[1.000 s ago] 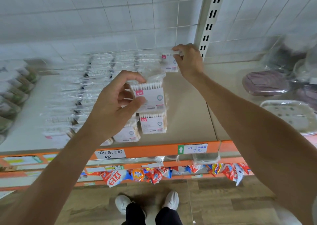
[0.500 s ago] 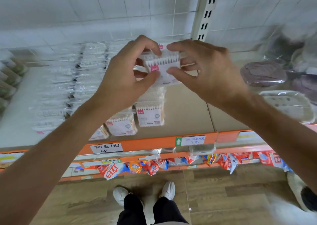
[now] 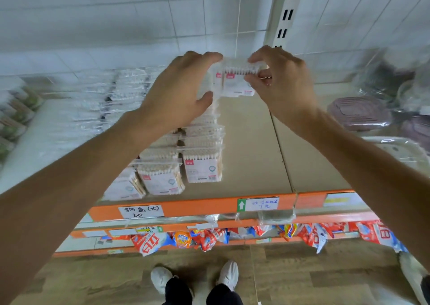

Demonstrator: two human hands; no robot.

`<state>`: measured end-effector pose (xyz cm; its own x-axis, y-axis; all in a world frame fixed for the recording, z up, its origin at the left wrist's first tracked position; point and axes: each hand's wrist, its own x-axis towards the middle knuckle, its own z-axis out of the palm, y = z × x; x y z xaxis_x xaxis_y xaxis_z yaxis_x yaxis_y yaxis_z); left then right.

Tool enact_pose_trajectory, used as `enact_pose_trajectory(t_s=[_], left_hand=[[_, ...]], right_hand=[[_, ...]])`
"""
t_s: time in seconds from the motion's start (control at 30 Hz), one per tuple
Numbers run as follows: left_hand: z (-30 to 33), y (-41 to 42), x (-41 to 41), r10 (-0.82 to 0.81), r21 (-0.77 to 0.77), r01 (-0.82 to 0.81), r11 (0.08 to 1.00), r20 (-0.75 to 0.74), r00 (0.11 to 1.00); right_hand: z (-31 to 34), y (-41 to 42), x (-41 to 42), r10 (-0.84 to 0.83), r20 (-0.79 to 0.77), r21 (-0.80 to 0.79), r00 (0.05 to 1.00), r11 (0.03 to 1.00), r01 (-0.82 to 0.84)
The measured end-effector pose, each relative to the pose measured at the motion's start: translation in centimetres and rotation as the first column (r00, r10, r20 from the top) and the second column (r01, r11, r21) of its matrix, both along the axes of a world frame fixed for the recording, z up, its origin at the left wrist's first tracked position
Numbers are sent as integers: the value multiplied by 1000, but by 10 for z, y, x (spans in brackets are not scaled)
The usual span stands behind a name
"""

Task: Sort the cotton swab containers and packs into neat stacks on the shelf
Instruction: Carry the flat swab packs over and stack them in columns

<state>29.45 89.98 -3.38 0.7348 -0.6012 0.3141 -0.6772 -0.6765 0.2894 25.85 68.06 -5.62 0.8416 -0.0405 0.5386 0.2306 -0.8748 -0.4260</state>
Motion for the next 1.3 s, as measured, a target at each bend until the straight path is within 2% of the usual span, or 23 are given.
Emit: enact_pose_trajectory(t_s=[0.13, 0.3, 0.43, 0.57, 0.67, 1.17, 1.3], left_hand=[[-6, -6, 12, 53, 116, -48, 992, -44, 998], [-18, -11, 19, 77, 191, -66, 979, -48, 996], [-23, -14, 19, 77, 182, -66, 981, -55, 996], [-25, -16, 19, 79, 165, -66, 984, -70, 994], [-24, -18, 18, 83, 166, -70, 984, -71, 994], [-22, -2, 14, 67, 159, -53, 986, -85, 994], [-20, 24, -13, -33, 99, 35, 994, -27, 999]], right_hand=[[-14, 2, 32, -81, -150, -95, 985, 993, 67], [-35, 6, 58, -71, -227, -110, 971, 993, 47], [-45, 10, 65, -109, -236, -163, 966, 984, 71], [-46, 13, 64, -213, -236, -353, 948, 928, 121], [-43, 15, 66, -241, -189, -426, 952, 894, 142], [-47, 11, 70, -176, -201, -400, 964, 913, 83], [-33, 14, 6, -113, -195, -340, 974, 940, 40]])
